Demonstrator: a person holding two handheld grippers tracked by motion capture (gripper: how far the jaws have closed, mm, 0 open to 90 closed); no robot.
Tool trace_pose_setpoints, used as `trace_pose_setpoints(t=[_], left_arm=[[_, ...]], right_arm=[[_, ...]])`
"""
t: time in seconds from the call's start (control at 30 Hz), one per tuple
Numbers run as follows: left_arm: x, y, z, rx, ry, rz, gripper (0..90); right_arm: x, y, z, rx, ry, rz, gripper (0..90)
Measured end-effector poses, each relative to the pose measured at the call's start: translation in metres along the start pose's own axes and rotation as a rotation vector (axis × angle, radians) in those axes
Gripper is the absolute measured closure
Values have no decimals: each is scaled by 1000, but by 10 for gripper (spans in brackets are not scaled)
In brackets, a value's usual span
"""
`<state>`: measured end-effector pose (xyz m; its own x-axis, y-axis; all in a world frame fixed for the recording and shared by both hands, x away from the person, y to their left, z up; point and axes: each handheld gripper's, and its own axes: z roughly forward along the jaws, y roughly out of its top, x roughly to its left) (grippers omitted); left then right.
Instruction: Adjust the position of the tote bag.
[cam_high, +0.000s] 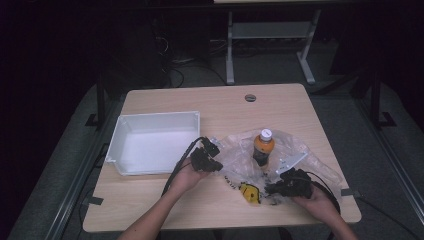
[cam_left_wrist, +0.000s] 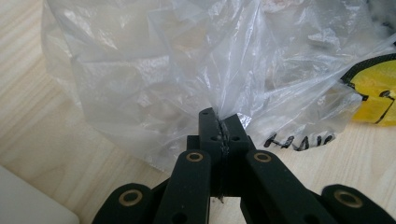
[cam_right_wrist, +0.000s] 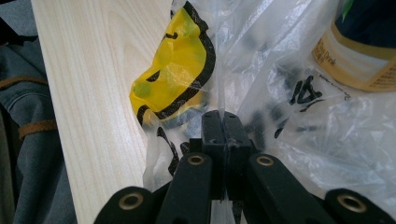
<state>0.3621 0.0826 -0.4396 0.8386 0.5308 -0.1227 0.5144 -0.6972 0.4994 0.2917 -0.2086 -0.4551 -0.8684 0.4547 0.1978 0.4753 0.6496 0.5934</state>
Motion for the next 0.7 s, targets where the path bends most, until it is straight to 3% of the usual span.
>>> trace_pose_setpoints(t=[0.37,0.63,0.7], left_arm=[[-4,-5,-3,-20,-4,-10,886],[-11,-16,-24,-124,-28,-32,709],[-12,-19,-32,-124,-23,-9,683]], right_arm=[[0,-3,1,0,2,12,896],[4,-4,-4,-18,-10,22,809],[6,-4,-7,-36,-18,13,770]])
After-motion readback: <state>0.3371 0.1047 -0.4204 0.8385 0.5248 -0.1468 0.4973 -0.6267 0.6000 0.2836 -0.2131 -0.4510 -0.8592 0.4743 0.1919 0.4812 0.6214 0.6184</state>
